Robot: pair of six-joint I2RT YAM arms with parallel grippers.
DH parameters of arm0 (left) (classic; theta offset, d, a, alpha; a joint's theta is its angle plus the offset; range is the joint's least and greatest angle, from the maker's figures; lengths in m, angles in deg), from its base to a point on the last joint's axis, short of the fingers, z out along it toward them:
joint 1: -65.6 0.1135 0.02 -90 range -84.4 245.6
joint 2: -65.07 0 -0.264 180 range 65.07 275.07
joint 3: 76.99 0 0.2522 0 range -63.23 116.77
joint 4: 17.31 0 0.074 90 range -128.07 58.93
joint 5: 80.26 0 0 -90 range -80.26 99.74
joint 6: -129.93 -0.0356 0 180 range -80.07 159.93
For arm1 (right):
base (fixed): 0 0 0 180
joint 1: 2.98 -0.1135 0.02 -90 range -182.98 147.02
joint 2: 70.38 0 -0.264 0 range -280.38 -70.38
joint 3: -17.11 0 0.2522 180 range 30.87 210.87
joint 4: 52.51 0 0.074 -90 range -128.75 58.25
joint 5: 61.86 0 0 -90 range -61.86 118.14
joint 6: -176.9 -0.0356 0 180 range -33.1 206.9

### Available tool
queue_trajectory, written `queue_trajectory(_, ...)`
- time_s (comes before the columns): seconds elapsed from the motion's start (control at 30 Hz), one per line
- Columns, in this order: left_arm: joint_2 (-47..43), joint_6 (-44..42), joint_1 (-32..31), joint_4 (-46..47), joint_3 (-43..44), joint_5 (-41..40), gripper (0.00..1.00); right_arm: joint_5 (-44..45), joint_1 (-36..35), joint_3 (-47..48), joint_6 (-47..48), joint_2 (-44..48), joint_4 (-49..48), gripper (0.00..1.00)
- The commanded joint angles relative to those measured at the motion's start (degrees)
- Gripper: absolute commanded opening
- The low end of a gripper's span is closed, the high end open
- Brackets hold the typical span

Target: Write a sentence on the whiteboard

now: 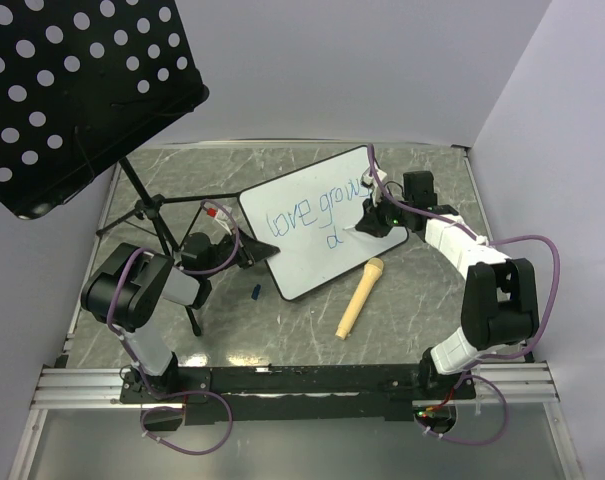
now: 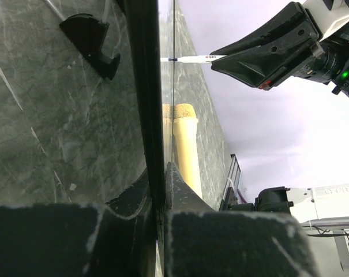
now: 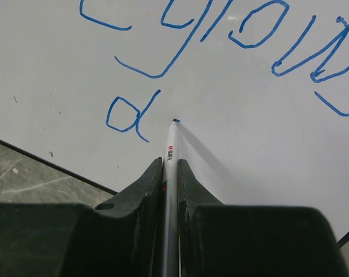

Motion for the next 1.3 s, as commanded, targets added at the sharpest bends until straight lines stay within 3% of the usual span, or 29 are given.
queue_trajectory(0.0,-2.5,-2.8,-0.3,12.5,1.4,2.7,0.01,-2.4,-0.6,1.8,0.5,-1.0,-0.4,0.00)
queue_trajectory(0.57,-2.9,-3.2,-0.3,11.8,1.7,2.7,0.01,-3.0,-0.7,1.2,4.9,-0.1,5.2,0.00)
queue_trajectory(1.27,-3.2,-3.5,-0.3,11.6,1.5,2.8,0.01,-1.2,2.3,-0.7,4.8,1.7,4.5,0.00)
